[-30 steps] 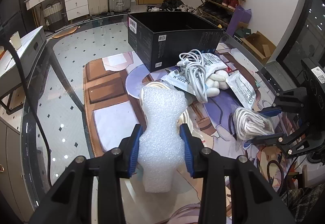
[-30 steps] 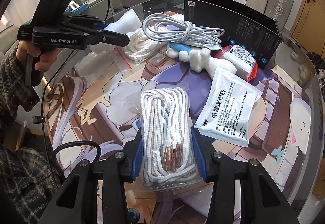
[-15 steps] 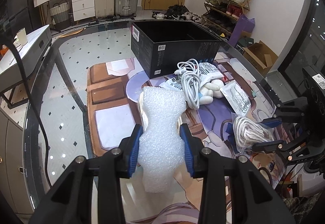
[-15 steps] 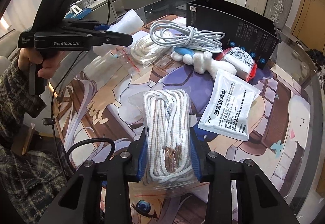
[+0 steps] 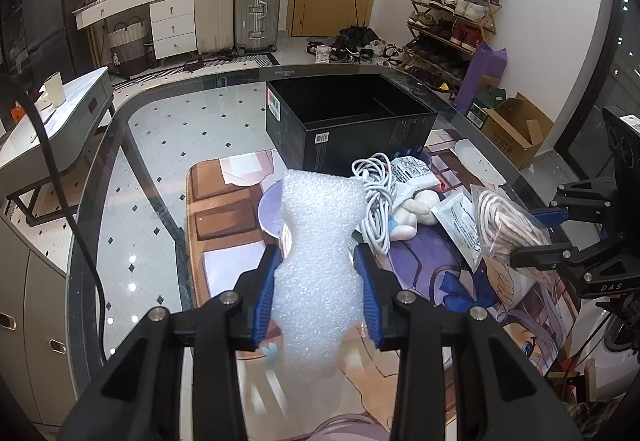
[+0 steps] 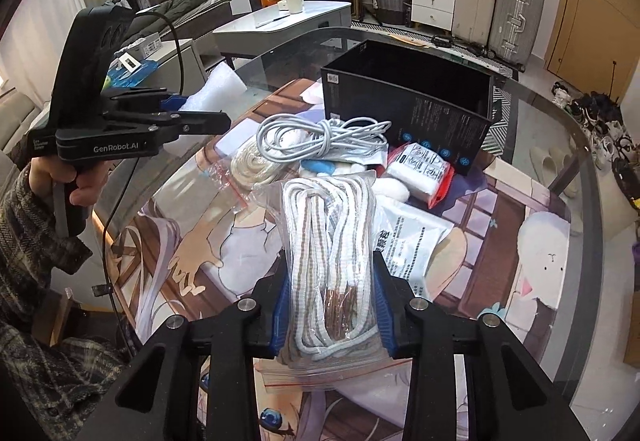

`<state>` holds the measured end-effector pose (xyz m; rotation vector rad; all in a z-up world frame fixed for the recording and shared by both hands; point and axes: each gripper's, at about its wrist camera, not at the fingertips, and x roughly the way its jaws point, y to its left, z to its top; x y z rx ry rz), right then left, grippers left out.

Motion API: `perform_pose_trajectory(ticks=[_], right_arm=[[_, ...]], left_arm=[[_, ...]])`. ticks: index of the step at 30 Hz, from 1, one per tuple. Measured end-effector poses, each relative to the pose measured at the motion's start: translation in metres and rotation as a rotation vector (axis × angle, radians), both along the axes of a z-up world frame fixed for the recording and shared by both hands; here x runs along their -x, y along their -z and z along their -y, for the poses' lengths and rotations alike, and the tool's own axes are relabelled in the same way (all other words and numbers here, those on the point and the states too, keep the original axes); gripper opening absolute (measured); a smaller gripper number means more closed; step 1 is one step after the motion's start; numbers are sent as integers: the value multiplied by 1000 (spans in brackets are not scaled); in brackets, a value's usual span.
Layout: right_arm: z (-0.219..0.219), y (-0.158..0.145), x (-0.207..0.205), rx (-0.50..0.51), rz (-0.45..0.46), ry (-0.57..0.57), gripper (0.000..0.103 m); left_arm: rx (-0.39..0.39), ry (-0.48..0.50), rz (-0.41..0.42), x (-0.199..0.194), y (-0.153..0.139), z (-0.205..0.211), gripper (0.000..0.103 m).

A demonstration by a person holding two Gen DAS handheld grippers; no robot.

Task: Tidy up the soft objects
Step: 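Carry the foam with the left tool while the right tool carries the rope bag to the black box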

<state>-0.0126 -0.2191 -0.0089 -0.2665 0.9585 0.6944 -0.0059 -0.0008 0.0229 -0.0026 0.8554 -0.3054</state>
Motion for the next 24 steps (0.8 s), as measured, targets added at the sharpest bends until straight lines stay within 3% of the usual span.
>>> perform_pose_trajectory(ticks=[10,24], right_arm=[[7,-26,-26,-44,57,73,36],[8,-53,-65,-77,110,121,36]], left_arm=[[-20,-31,26,-14,-20,6,36],[-47,1,82,-38,-48,25,36]])
